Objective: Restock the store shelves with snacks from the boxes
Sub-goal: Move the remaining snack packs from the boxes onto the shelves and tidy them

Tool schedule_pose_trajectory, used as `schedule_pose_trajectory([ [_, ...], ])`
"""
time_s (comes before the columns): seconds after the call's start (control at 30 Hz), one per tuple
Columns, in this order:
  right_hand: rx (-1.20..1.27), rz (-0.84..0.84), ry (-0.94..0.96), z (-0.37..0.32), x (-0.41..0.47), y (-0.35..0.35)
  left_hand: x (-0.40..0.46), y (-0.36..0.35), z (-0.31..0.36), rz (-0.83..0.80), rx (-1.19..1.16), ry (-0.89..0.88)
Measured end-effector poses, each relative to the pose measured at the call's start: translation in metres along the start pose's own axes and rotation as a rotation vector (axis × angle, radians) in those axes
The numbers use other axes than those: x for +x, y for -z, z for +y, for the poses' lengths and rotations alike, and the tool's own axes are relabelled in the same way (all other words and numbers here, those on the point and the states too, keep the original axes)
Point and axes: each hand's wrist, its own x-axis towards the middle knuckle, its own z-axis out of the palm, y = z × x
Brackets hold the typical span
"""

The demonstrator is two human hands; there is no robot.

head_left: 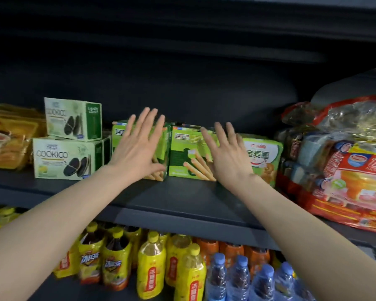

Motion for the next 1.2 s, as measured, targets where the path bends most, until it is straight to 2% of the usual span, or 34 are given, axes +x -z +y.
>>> schedule_pose_trajectory([
  [0.17, -0.044, -0.123, 0.022, -0.036, 0.022, -0.024, -0.008, -0.027, -0.038, -0.109, 0.006, 0.014],
  [0.33, -0.135, -0.166, 0.025, -0.038, 0.037, -0.040, 0.003, -0.056, -0.044, -0.084, -0.016, 0.025],
  [0.53, -0.176, -0.080, 0.014, -0.032, 0.046, -0.062, 0.016, -0.071, -0.045, -0.061, -0.028, 0.049],
  [0.6, -0.179, -0.050, 0.030, -0.029, 0.047, -0.057, 0.016, -0.065, -0.046, -0.008, -0.042, 0.054],
  [0.7, -0.021, 0.030, -0.078, -0.011, 0.063, -0.035, 0.029, -0.047, -0.049, 0.051, -0.133, 0.118],
  [0.8, 0.200, -0.188, -0.279, 0.018, 0.092, -0.019, 0.055, -0.031, -0.055, -0.069, -0.274, 0.325],
  [0.87, 0.293, -0.361, -0.308, 0.032, 0.108, -0.019, 0.071, -0.030, -0.062, -0.175, -0.336, 0.444],
  [0.93, 0.363, -0.457, -0.299, 0.037, 0.119, -0.023, 0.087, -0.033, -0.071, -0.252, -0.347, 0.497],
  [1.07, 0.420, -0.494, -0.268, 0.034, 0.126, -0.027, 0.114, -0.045, -0.084, -0.474, -0.365, 0.565],
  [1.2, 0.424, -0.455, -0.250, 0.024, 0.122, -0.034, 0.122, -0.055, -0.090, -0.511, -0.348, 0.553],
])
